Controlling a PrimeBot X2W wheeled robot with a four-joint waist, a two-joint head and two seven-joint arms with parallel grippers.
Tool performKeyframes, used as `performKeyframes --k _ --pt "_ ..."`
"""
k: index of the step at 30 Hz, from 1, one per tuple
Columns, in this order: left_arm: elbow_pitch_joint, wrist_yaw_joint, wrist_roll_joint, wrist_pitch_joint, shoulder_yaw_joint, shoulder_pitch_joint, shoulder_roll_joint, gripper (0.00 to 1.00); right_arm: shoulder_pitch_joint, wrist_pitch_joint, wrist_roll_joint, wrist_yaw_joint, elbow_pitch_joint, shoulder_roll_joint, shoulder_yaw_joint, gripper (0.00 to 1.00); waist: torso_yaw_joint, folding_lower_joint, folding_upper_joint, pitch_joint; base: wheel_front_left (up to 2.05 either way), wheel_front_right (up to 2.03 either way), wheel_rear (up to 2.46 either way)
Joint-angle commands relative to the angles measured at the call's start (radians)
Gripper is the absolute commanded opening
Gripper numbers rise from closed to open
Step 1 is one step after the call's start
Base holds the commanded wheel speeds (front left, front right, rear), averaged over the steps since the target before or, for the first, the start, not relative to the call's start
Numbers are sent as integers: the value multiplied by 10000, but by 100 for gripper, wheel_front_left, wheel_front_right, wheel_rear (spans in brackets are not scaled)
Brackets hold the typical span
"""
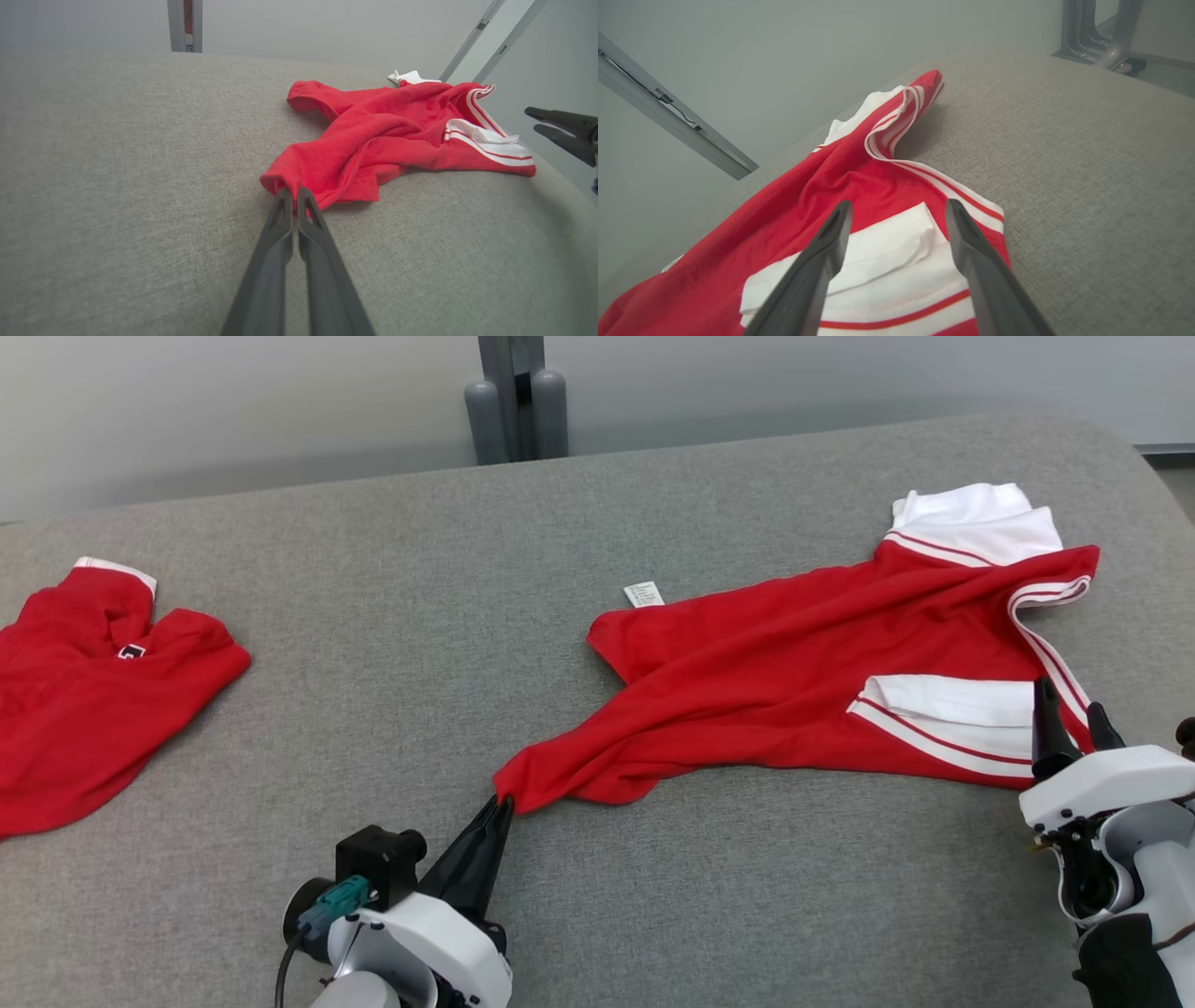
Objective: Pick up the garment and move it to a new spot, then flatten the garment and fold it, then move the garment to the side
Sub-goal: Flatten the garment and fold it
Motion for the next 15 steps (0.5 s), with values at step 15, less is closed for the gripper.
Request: performKeyframes --k 15 --pt "275 -57 -81 -198 -65 -480 -43 0 -909 -120 349 2 1544 -74 127 100 148 0 0 329 0 0 0"
